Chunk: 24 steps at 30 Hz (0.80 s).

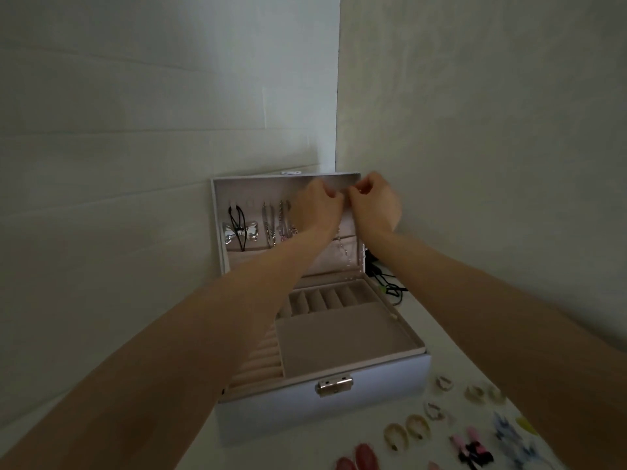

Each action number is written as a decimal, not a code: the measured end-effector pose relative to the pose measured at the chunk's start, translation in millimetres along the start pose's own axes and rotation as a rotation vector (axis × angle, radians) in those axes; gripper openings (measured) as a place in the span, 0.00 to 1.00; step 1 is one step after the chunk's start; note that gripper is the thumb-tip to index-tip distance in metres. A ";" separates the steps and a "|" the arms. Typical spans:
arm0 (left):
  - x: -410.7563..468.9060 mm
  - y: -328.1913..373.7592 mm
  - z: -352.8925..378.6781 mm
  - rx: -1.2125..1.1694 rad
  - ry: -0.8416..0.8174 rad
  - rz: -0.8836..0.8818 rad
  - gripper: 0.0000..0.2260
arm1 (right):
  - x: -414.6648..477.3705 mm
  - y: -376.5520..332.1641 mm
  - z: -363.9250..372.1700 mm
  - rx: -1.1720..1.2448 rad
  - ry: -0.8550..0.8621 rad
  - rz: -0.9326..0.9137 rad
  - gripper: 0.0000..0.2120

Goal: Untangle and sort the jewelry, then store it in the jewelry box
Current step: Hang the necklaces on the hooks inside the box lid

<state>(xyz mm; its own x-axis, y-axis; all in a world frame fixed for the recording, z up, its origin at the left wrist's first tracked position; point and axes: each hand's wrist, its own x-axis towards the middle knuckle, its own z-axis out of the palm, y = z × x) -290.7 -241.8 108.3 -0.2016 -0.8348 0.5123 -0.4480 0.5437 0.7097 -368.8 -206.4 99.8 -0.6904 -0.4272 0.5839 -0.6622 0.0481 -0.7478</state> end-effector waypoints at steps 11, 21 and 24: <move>-0.6 3.1 13.2 0.129 0.128 -0.037 0.09 | 5.1 -1.2 7.5 -0.186 0.079 -0.076 0.02; -25.1 -12.6 6.1 0.162 0.004 0.099 0.11 | -17.7 32.1 7.6 -0.150 -0.105 -0.075 0.05; -35.3 -17.7 3.0 0.086 -0.040 0.042 0.10 | -28.8 39.1 5.0 0.159 -0.141 0.034 0.01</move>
<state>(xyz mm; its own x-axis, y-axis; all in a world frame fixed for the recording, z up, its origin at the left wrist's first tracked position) -278.2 -222.2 76.2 -0.2556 -0.8153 0.5196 -0.5116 0.5701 0.6429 -373.3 -196.8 52.2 -0.6565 -0.5506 0.5156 -0.5770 -0.0737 -0.8134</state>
